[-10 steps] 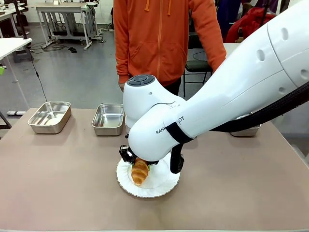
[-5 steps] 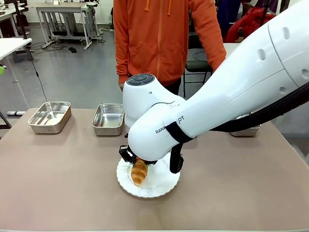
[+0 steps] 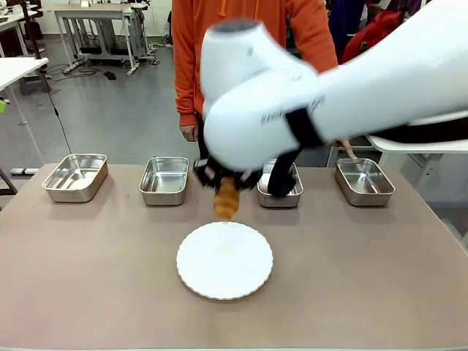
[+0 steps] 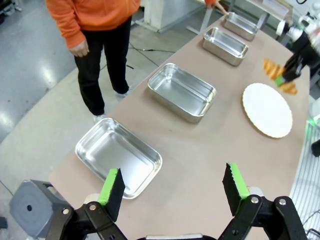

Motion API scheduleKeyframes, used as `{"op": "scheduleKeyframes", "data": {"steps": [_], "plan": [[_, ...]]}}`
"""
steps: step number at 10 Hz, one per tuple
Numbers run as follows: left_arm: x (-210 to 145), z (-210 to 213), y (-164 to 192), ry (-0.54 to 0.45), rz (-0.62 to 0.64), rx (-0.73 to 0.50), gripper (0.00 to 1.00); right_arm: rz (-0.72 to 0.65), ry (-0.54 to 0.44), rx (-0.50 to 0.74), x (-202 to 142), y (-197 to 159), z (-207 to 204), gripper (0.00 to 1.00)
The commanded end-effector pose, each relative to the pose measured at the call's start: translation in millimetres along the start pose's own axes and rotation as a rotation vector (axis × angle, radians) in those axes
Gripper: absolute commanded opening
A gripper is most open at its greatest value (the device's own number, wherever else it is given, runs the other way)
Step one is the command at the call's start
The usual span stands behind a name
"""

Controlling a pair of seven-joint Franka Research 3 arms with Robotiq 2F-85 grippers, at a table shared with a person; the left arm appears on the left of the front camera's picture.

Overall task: Place the bread in the container.
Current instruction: Place the Butter Roll into the Airtight Container indicated by the human.

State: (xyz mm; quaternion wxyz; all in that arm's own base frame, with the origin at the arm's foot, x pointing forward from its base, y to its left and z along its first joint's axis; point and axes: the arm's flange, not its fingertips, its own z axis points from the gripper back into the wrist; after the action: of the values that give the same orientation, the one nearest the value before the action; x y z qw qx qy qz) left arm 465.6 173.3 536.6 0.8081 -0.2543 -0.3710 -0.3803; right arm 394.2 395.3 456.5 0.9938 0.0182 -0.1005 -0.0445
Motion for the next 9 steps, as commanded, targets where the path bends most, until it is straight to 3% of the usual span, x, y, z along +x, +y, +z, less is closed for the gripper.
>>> {"op": "scheduleKeyframes", "data": {"steps": [1,3,6,8,9], "plan": [[1,0,-1,-0.009,-0.002,-0.003,1.00,0.086,-0.037,-0.038,36,-36,51,0.42],[1,0,-1,-0.009,-0.002,-0.003,1.00,0.141,-0.049,-0.072,85,-103,84,0.42],[1,0,-1,-0.009,-0.002,-0.003,1.00,0.121,-0.020,-0.003,147,-231,65,0.42],[1,0,-1,-0.009,-0.002,-0.003,1.00,0.061,-0.043,-0.007,161,-263,43,0.42],[1,0,-1,-0.009,-0.002,-0.003,1.00,0.097,-0.030,-0.042,159,-251,68,0.42]]}}
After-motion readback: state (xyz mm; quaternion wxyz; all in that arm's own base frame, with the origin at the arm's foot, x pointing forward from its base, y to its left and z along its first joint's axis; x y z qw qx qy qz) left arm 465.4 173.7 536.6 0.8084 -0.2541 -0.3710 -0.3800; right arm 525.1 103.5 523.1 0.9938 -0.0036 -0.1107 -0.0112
